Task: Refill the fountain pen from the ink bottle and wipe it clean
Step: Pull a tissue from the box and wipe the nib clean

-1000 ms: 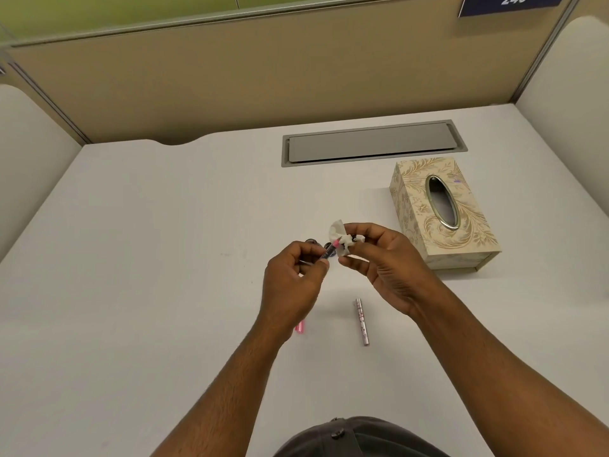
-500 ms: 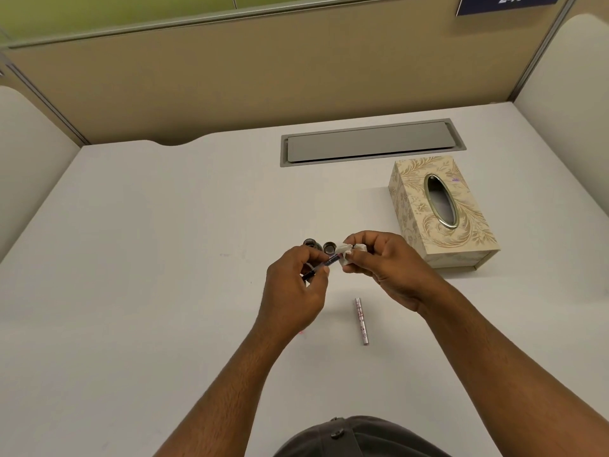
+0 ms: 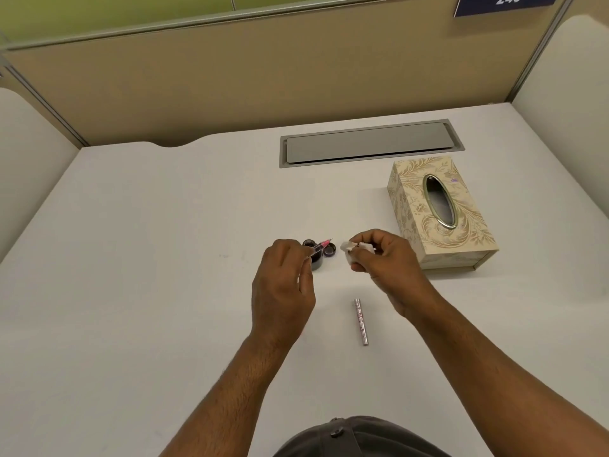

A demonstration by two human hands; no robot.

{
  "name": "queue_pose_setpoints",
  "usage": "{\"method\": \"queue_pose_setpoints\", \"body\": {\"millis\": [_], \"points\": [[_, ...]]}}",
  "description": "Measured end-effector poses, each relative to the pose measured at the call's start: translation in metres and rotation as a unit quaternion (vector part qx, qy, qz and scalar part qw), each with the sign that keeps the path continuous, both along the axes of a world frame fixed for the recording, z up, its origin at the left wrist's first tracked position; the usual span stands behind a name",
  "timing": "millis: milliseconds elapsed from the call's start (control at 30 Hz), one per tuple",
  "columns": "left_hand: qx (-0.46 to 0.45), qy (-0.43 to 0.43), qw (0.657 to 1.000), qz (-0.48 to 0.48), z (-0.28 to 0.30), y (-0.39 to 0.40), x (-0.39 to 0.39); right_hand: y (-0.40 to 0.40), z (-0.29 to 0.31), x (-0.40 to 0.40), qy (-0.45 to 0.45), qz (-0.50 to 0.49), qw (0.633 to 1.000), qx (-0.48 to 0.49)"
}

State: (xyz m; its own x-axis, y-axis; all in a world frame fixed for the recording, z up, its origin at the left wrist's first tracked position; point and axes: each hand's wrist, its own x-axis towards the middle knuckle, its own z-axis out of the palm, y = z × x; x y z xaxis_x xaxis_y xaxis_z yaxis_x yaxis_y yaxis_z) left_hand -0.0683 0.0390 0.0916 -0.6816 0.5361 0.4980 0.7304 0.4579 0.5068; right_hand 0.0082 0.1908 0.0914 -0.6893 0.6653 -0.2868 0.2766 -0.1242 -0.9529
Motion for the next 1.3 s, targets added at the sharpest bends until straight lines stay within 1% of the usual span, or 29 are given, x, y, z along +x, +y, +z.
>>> {"method": "queue_pose_setpoints", "body": {"millis": [100,167,300,367,433,467,500,533,567,600,633,733,800,833,867,900,933,967,1000,1033,1067,1100,1133,1200,1300], "points": [[-0.020,0.021,0.999,-0.012,-0.002,0.003,0.002,-0.011,0.002,-0.002,0.022,0.019,0.996,-0.087],[-0.030,0.032,0.999,-0.018,-0.006,0.002,0.002,-0.014,0.004,-0.003,0.035,0.014,0.990,-0.138],[-0.032,0.044,0.998,-0.023,-0.010,0.000,0.004,-0.015,0.005,-0.004,0.051,0.020,0.979,-0.197],[-0.027,0.037,0.999,-0.020,-0.011,0.001,0.003,-0.013,0.007,-0.005,0.094,0.003,0.956,-0.277],[0.005,-0.007,1.000,-0.011,-0.011,0.001,0.002,-0.008,0.007,-0.005,0.144,-0.043,0.923,-0.354],[0.032,-0.046,0.998,-0.005,-0.011,0.001,0.002,-0.006,0.007,-0.005,0.147,-0.057,0.923,-0.350],[0.058,-0.082,0.995,-0.002,-0.010,0.001,0.002,-0.004,0.007,-0.004,0.126,-0.053,0.942,-0.307],[0.074,-0.105,0.992,-0.001,-0.010,0.000,0.003,-0.003,0.006,-0.003,0.091,-0.035,0.965,-0.244],[0.078,-0.114,0.990,-0.003,-0.010,0.001,0.004,-0.004,0.006,-0.002,0.055,-0.011,0.982,-0.183],[0.074,-0.111,0.991,-0.008,-0.010,0.001,0.005,-0.006,0.006,-0.002,0.031,0.011,0.989,-0.144],[0.067,-0.103,0.992,-0.013,-0.011,0.001,0.006,-0.009,0.005,-0.003,0.024,0.025,0.991,-0.131],[0.048,-0.077,0.996,-0.017,-0.014,0.001,0.005,-0.013,0.006,-0.004,0.053,0.035,0.984,-0.169],[0.036,-0.069,0.997,-0.014,-0.014,0.001,0.003,-0.012,0.005,-0.005,0.094,0.014,0.966,-0.241],[0.036,-0.083,0.996,-0.005,-0.014,0.000,0.002,-0.010,0.004,-0.004,0.113,-0.008,0.954,-0.277],[0.043,-0.120,0.992,0.013,-0.013,0.000,0.003,-0.007,0.004,-0.004,0.125,-0.032,0.944,-0.302],[0.054,-0.183,0.981,0.039,-0.011,0.000,0.003,-0.005,0.004,-0.003,0.127,-0.048,0.940,-0.314],[0.068,-0.270,0.958,0.065,-0.009,0.000,0.002,-0.003,0.004,-0.002,0.125,-0.054,0.938,-0.318],[0.093,-0.372,0.920,0.081,-0.007,0.000,0.001,-0.001,0.005,0.000,0.120,-0.051,0.938,-0.321],[0.137,-0.474,0.866,0.079,-0.006,0.000,0.000,-0.001,0.005,0.001,0.117,-0.045,0.938,-0.324],[0.188,-0.559,0.805,0.070,-0.004,0.000,-0.001,-0.001,0.005,0.002,0.116,-0.040,0.937,-0.326],[0.234,-0.617,0.749,0.060,-0.002,-0.001,-0.002,-0.002,0.004,0.003,0.116,-0.038,0.938,-0.325],[0.269,-0.652,0.707,0.051,-0.001,-0.002,-0.003,-0.003,0.004,0.003,0.117,-0.038,0.939,-0.321],[0.291,-0.674,0.677,0.043,0.000,-0.003,-0.004,-0.004,0.003,0.003,0.117,-0.040,0.941,-0.315],[0.313,-0.705,0.636,0.025,0.003,-0.004,-0.004,-0.006,0.000,0.004,0.113,-0.045,0.946,-0.302],[0.328,-0.739,0.589,0.006,0.004,-0.006,-0.001,-0.011,-0.006,0.005,0.095,-0.045,0.950,-0.293]]}}
